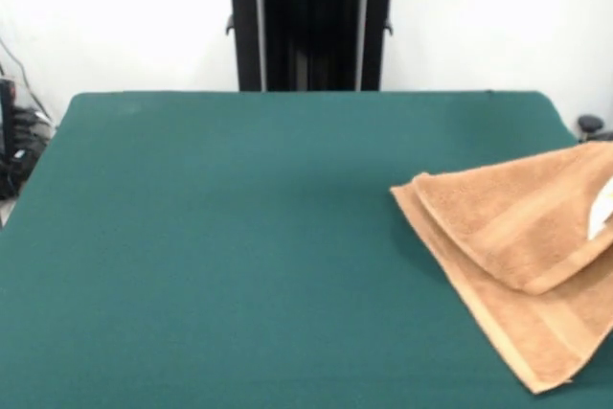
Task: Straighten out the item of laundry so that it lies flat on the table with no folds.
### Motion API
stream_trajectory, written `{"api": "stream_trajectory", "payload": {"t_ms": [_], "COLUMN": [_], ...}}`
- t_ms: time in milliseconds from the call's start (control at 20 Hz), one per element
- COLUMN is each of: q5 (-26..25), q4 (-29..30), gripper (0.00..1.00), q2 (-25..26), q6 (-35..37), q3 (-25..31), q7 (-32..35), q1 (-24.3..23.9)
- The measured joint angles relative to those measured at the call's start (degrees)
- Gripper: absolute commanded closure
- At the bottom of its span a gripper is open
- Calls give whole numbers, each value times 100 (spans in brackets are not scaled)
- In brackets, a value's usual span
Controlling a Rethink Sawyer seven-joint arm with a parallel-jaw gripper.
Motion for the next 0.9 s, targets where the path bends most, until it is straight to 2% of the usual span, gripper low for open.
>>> {"api": "stream_trajectory", "payload": {"t_ms": [150, 300, 400, 550, 650, 750, 800, 900], "q5": [436, 1214, 1498, 1419, 1107, 779, 389, 171], "q4": [130, 420, 605, 720, 797, 843, 890, 907], "gripper": [100, 100, 100, 100, 100, 100, 100, 100], "q2": [-321, -835, -1166, -1347, -1435, -1454, -1474, -1508], "q6": [-46, -84, -83, -79, -36, 83, 355, 648], "q3": [2, 2, 5, 7, 6, 7, 7, 5], "q7": [296, 717, 1028, 1249, 1425, 1499, 1504, 1504], "q1": [127, 335, 445, 425, 274, 63, -286, -581]}}
